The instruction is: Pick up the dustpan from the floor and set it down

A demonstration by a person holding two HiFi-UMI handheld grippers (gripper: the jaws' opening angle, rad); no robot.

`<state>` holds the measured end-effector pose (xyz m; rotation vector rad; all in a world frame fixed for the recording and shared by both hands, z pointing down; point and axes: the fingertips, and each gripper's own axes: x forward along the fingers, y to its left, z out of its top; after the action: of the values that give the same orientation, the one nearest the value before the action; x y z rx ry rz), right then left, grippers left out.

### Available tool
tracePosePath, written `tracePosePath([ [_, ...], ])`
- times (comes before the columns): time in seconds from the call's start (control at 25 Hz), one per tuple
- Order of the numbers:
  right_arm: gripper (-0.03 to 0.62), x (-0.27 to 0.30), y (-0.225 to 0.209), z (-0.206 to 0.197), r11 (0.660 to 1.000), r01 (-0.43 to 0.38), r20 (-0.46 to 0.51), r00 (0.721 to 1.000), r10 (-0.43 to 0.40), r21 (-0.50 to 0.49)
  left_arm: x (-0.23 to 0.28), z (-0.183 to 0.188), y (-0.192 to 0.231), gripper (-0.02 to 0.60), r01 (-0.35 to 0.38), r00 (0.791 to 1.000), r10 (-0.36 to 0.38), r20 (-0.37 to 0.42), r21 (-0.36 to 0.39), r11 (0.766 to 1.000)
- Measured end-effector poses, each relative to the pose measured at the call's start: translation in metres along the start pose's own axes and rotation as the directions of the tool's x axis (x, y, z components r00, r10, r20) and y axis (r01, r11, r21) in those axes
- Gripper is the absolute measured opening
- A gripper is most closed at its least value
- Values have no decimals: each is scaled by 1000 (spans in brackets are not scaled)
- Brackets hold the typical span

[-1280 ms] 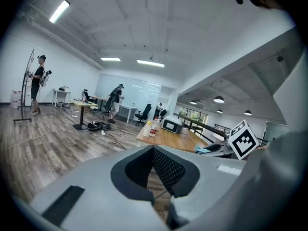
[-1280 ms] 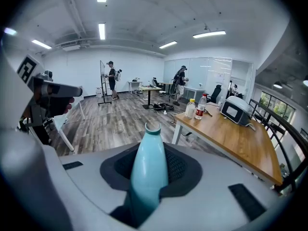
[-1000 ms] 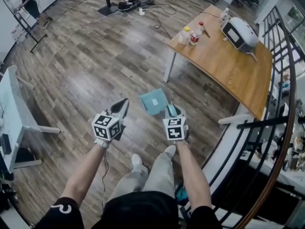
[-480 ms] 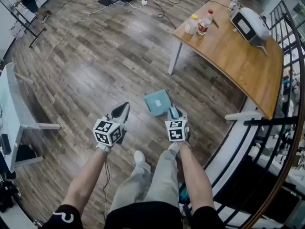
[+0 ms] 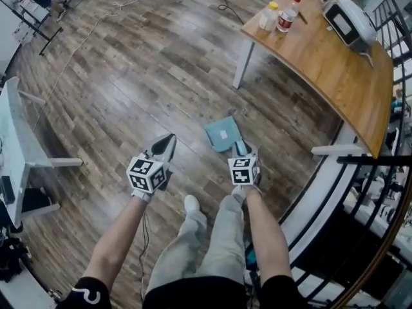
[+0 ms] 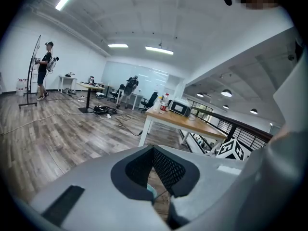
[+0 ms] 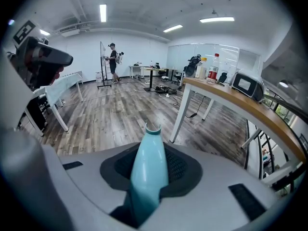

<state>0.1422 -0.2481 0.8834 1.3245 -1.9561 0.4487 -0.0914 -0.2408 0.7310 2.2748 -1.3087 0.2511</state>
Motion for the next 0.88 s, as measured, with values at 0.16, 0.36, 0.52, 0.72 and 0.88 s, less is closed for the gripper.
tracePosePath([
  [0.16,91,5,1,-15,1000,9,-25,1000,-8,19,-2,-15,6,-6,-4,1000,4,-16,-10,1000],
  [0.36,92,6,8,-38,1000,2,-38,999,-1,24,-5,-31,6,-6,-2,999,1,-35,-21,1000],
  [0.52,100,5,17,-61,999,-19,-87,996,23,41,-6,-42,6,-6,-4,999,2,-53,-29,1000],
  [0.72,142,0,19,-81,997,-32,-135,990,41,69,-7,-42,0,-6,9,998,-11,-64,-27,1000],
  [0.88,156,-13,17,-70,996,-28,-119,992,38,85,-12,-38,-5,-6,10,998,-12,-63,-31,999],
])
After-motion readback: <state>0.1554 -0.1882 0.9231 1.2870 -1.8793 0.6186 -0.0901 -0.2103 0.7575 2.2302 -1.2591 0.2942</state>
